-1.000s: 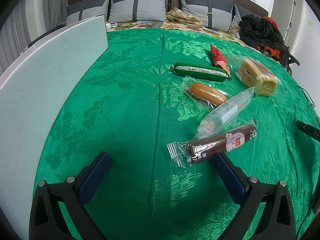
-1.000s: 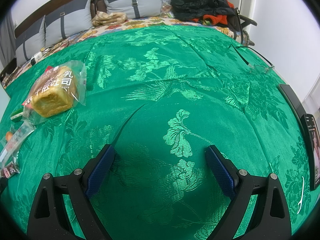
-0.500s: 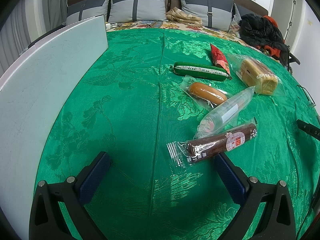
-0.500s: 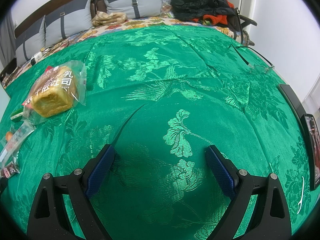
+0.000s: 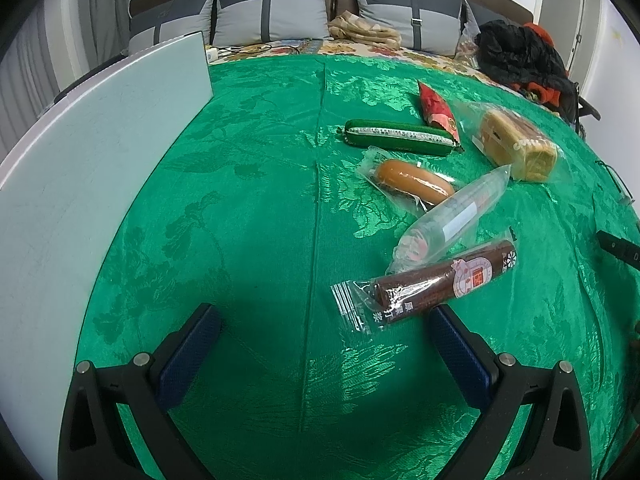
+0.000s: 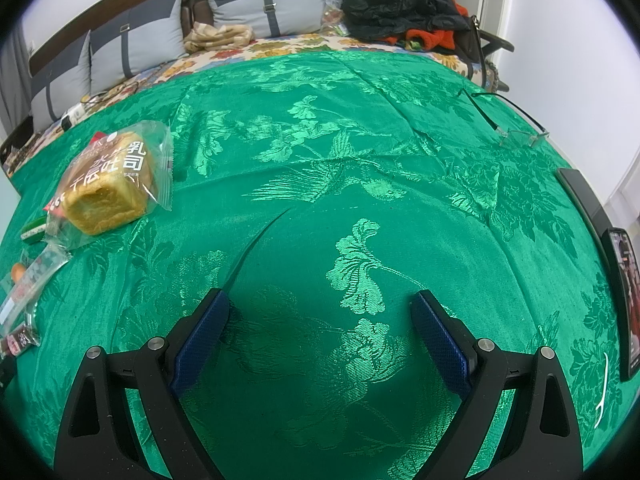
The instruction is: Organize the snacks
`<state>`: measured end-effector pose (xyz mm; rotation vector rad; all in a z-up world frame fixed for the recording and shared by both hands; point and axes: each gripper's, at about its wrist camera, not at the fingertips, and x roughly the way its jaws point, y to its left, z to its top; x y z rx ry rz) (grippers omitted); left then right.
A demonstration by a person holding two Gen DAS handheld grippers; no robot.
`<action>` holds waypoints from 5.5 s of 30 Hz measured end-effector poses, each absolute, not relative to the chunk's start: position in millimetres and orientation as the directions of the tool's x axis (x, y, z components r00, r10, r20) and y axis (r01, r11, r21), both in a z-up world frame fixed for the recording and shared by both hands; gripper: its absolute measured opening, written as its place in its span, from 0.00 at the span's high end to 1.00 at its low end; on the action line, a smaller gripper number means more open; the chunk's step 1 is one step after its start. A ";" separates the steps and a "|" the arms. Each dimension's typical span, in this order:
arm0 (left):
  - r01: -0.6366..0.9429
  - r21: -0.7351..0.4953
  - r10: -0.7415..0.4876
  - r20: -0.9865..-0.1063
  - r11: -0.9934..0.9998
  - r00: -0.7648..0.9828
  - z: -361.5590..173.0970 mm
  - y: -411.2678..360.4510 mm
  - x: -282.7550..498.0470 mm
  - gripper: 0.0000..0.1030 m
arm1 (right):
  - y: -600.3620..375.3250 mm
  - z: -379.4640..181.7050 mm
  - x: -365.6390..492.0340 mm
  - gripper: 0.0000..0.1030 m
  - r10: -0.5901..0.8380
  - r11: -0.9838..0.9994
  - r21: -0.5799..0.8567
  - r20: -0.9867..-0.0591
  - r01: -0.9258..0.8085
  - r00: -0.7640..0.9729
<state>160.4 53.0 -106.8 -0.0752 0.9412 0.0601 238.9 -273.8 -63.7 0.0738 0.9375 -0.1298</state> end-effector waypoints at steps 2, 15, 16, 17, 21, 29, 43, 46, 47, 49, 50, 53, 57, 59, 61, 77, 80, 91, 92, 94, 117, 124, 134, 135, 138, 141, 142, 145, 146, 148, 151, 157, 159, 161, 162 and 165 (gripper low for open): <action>-0.079 -0.032 0.020 -0.810 0.996 0.586 -107.2 52.9 160.5 0.01 | -274.0 -63.6 239.2 0.07 -0.081 0.990 0.004 -0.808 0.142 0.584; -0.073 -0.033 0.016 -0.810 0.997 0.586 -106.6 51.7 161.9 0.01 | -271.4 -63.6 238.9 0.06 -0.081 0.989 0.006 -0.809 0.146 0.583; -0.073 -0.032 0.017 -0.810 0.997 0.586 -106.6 51.7 161.9 0.01 | -271.2 -63.7 239.1 0.06 -0.081 0.989 0.006 -0.809 0.146 0.583; -0.073 -0.032 0.016 -0.810 0.997 0.586 -106.6 51.8 161.9 0.01 | -271.7 -63.6 238.9 0.06 -0.081 0.989 0.006 -0.809 0.146 0.583; -0.072 -0.033 0.016 -0.810 0.997 0.586 -106.6 51.8 161.8 0.00 | -272.1 -63.5 238.8 0.06 -0.081 0.989 0.006 -0.809 0.146 0.583; -0.072 -0.031 0.017 -0.810 0.997 0.587 -106.5 51.7 161.6 0.00 | -272.4 -63.5 238.8 0.06 -0.080 0.989 0.007 -0.809 0.146 0.583; -0.019 -0.246 -0.185 -0.777 0.969 0.602 -56.1 85.1 174.0 0.06 | -271.9 -63.8 239.3 0.06 -0.080 0.989 0.007 -0.809 0.146 0.583; 0.074 -0.216 -0.218 -0.791 0.974 0.571 -50.1 61.8 196.0 0.11 | -272.5 -63.6 239.0 0.06 -0.080 0.989 0.007 -0.809 0.146 0.583; 0.101 -0.202 -0.223 -0.798 0.974 0.561 -48.1 54.7 202.6 0.11 | -272.7 -63.6 239.0 0.06 -0.080 0.989 0.007 -0.809 0.146 0.583; 0.190 -0.121 -0.204 -0.834 0.974 0.513 -50.6 25.8 217.5 0.16 | -271.9 -63.8 239.4 0.06 -0.081 0.989 0.006 -0.809 0.146 0.583; 0.224 -0.085 -0.187 -0.853 0.971 0.488 -53.5 14.0 225.0 0.21 | -272.8 -63.6 239.0 0.06 -0.080 0.989 0.007 -0.809 0.146 0.583; 0.290 0.030 -0.095 -0.908 0.956 0.408 -74.3 -15.6 244.3 0.43 | -272.5 -63.7 239.2 0.06 -0.080 0.989 0.007 -0.809 0.146 0.583; 0.226 -0.038 -0.127 -0.910 0.973 0.394 -74.5 -10.0 250.9 0.77 | -272.3 -63.7 239.3 0.06 -0.080 0.989 0.007 -0.809 0.145 0.583; 0.219 -0.046 -0.135 -0.901 0.975 0.413 -70.3 -4.5 239.1 0.82 | -273.0 -63.6 239.1 0.06 -0.080 0.989 0.007 -0.809 0.145 0.583; 0.193 -0.071 -0.149 -0.894 0.979 0.422 -67.0 5.7 224.8 0.82 | -272.9 -63.6 239.2 0.06 -0.080 0.989 0.007 -0.809 0.145 0.583; -0.059 -0.148 -0.103 -0.874 0.987 0.474 -90.4 93.5 155.9 0.50 | -273.0 -63.7 239.4 0.06 -0.080 0.989 0.007 -0.809 0.145 0.583; -0.073 -0.090 -0.043 -0.872 0.993 0.487 -91.2 92.6 162.9 0.25 | -273.1 -63.6 239.4 0.06 -0.080 0.989 0.007 -0.809 0.145 0.583; -0.053 -0.014 0.013 -0.884 0.998 0.467 -98.0 87.2 178.6 0.23 | -272.8 -63.8 239.7 0.06 -0.080 0.989 0.007 -0.809 0.145 0.583; -0.052 -0.012 0.013 -0.885 0.999 0.466 -97.8 87.2 179.2 0.23 | -273.3 -63.7 239.5 0.06 -0.080 0.989 0.007 -0.809 0.145 0.583; -0.045 -0.011 0.011 -0.888 0.999 0.459 -97.5 85.9 180.7 0.27 | -273.5 -63.6 239.4 0.06 -0.080 0.989 0.007 -0.809 0.145 0.583; -0.080 -0.218 -0.148 -0.846 0.973 0.512 -66.0 111.6 105.9 0.83 | -179.5 -7.3 215.0 0.09 0.528 0.809 0.305 -0.754 -0.503 0.391; -0.093 -0.295 -0.198 -0.812 0.951 0.549 -43.9 119.5 80.7 0.83 | -20.7 -13.5 180.0 0.17 0.368 0.431 0.030 -0.918 -0.902 0.146; -0.105 -0.383 -0.240 -0.745 0.918 0.623 -13.9 141.1 49.6 0.83 | -14.9 -37.0 184.5 0.83 0.250 0.487 0.103 -0.968 -0.867 0.025; -0.107 -0.391 -0.242 -0.738 0.914 0.630 -11.5 143.9 47.7 0.83 | -19.9 -36.6 185.3 0.84 0.265 0.513 0.124 -0.964 -0.849 0.020; -0.115 -0.410 -0.245 -0.722 0.905 0.648 -4.8 153.0 41.2 0.83 | -43.5 -36.9 187.2 0.86 0.334 0.603 0.213 -0.943 -0.769 0.001; -0.121 -0.406 -0.232 -0.714 0.906 0.661 1.1 160.7 36.0 0.83 | -52.3 -37.8 187.2 0.79 0.350 0.664 0.221 -0.936 -0.714 0.035; -0.124 -0.402 -0.226 -0.713 0.907 0.663 2.1 161.9 35.0 0.83 | -49.9 -38.7 184.4 0.77 0.340 0.663 0.210 -0.940 -0.719 0.038; -0.132 -0.402 -0.219 -0.712 0.906 0.667 3.6 165.5 31.9 0.83 | -34.3 -44.4 172.7 0.71 0.268 0.639 0.119 -0.961 -0.760 0.075; -0.134 -0.405 -0.219 -0.711 0.905 0.668 3.4 166.0 30.6 0.83 | -28.0 -48.7 168.8 0.73 0.233 0.634 0.085 -0.969 -0.769 0.084; -0.142 -0.424 -0.227 -0.704 0.894 0.673 6.0 172.9 28.2 0.83 | -22.4 -48.4 164.6 0.83 0.223 0.644 0.069 -0.969 -0.762 0.102; -0.162 -0.464 -0.238 -0.685 0.871 0.688 13.8 190.7 22.4 0.83 | -25.8 -43.4 170.2 0.83 0.279 0.721 0.153 -0.957 -0.675 0.081; -0.255 -0.445 -0.125 -0.663 0.859 0.738 45.6 261.3 14.2 0.83 | -3.1 45.4 166.3 0.83 0.560 0.692 0.372 -0.818 -0.619 0.134; -0.294 -0.411 -0.067 -0.670 0.863 0.740 51.6 284.4 14.2 0.83 | 27.8 79.6 160.0 0.83 0.642 0.638 0.427 -0.754 -0.641 0.137; -0.345 -0.393 -0.017 -0.680 0.853 0.733 54.4 315.8 15.4 0.83 | 59.0 112.2 156.4 0.83 0.716 0.575 0.482 -0.687 -0.661 0.121; -0.368 -0.386 0.002 -0.687 0.846 0.727 53.7 328.7 15.8 0.83 | 74.1 122.3 155.1 0.83 0.743 0.547 0.509 -0.660 -0.664 0.106; -0.424 -0.343 0.064 -0.711 0.838 0.701 46.9 357.4 17.1 0.83 | 119.8 141.5 153.3 0.83 0.783 0.496 0.538 -0.617 -0.681 0.083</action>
